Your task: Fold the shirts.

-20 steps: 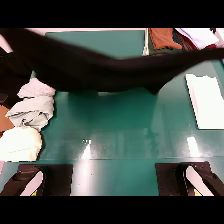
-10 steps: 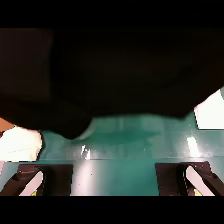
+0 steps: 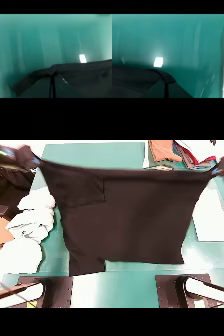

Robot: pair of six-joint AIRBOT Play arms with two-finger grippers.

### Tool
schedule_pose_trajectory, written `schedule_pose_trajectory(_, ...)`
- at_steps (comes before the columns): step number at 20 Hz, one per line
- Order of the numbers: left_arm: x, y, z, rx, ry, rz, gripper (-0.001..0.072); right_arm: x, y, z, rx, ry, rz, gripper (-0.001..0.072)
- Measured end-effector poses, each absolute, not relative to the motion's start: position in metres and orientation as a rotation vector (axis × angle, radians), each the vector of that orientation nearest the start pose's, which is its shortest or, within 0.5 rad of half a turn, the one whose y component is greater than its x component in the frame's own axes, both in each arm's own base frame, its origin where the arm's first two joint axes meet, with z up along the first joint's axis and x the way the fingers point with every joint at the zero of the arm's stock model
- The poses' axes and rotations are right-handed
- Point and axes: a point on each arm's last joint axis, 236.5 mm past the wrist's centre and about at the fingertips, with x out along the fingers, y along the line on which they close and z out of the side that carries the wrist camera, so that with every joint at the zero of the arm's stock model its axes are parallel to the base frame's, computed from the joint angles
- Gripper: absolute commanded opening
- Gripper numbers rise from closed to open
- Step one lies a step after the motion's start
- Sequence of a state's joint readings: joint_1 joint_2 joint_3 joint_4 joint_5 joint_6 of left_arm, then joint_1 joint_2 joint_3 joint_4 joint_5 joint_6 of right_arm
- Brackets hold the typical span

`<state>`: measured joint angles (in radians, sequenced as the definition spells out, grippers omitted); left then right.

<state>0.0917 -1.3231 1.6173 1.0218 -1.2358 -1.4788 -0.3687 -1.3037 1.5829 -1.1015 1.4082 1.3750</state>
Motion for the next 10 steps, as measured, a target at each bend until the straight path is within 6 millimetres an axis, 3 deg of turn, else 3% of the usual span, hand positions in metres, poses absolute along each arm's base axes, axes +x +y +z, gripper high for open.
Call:
schedule_pose_trajectory(2, 0.475, -0.073, 0.129, -0.390, 0.990, -0.340, 0.0022, 0.431, -0.049, 0.103, 0.393, 1.103, 0.142, 0.0017)
schedule_pose_trajectory(4, 0.493, -0.071, 0.083, -0.413, 1.044, -0.324, 0.0023, 0.450, -0.046, 0.064, 0.417, 1.152, 0.147, 0.0017)
schedule_pose_trajectory(7, 0.510, -0.070, 0.053, -0.444, 1.054, -0.314, 0.0023, 0.477, -0.038, 0.043, 0.410, 1.159, 0.167, 0.0017)
schedule_pose_trajectory(10, 0.506, -0.066, 0.037, -0.427, 1.105, -0.315, 0.0023, 0.485, -0.034, 0.039, 0.382, 1.165, 0.174, 0.0017)
